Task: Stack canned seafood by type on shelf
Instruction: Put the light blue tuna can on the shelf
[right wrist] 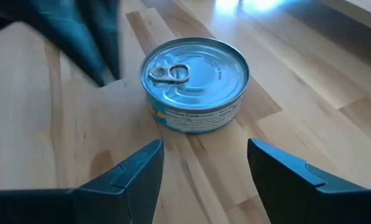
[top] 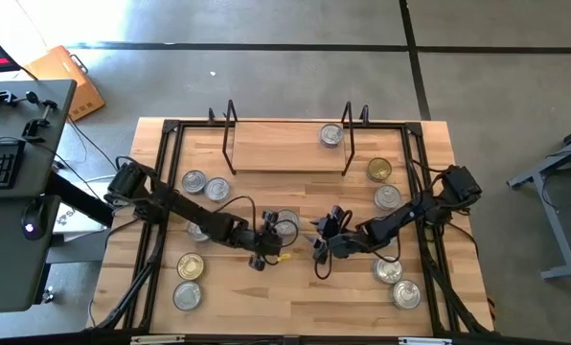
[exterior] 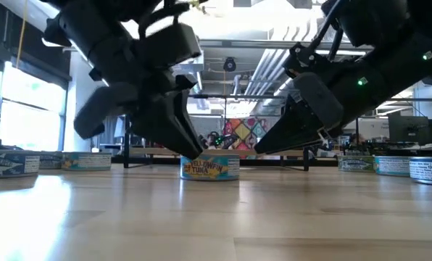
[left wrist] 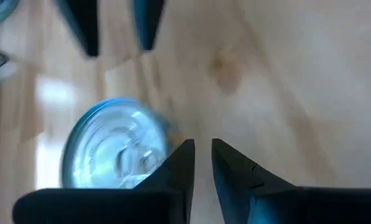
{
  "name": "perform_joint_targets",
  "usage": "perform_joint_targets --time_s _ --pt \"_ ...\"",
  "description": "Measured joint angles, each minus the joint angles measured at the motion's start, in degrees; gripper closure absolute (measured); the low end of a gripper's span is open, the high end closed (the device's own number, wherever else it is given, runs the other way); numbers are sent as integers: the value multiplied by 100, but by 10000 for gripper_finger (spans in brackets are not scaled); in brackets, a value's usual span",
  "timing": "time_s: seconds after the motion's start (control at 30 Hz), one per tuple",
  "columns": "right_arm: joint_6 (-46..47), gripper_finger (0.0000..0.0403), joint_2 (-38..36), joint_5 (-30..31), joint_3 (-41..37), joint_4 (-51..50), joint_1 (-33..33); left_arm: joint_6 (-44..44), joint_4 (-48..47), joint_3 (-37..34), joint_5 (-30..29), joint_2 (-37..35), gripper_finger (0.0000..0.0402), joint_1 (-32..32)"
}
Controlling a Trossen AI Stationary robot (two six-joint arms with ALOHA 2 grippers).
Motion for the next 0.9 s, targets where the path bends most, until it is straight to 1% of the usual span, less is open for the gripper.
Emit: perform_joint_targets --time_s 0.07,0.23,0.3,0.37,0.5,0.63,0.73,0.8,0.9 --pt "0 179 0 -1 0 0 21 7 43 0 -124 0 349 4" --pt "0 179 0 -1 0 0 21 42 412 0 -132 -2 348 -5" --pt "1 179 0 -1 0 0 21 236 663 4 -163 -2 346 20" --pt "2 179 0 -1 0 0 21 498 722 11 -135 -2 338 54" --pt "2 179 0 -1 0 2 21 698 330 11 -156 -2 298 72" --pt "4 179 0 -18 0 0 21 704 -435 11 -623 -2 243 66" --pt "6 179 0 -24 1 2 21 709 -695 -39 -731 -2 208 106" --pt "5 179 0 -24 2 2 16 714 -597 -106 -637 -2 196 154" --pt "7 179 0 -25 2 10 14 775 -509 -129 -596 72 199 203"
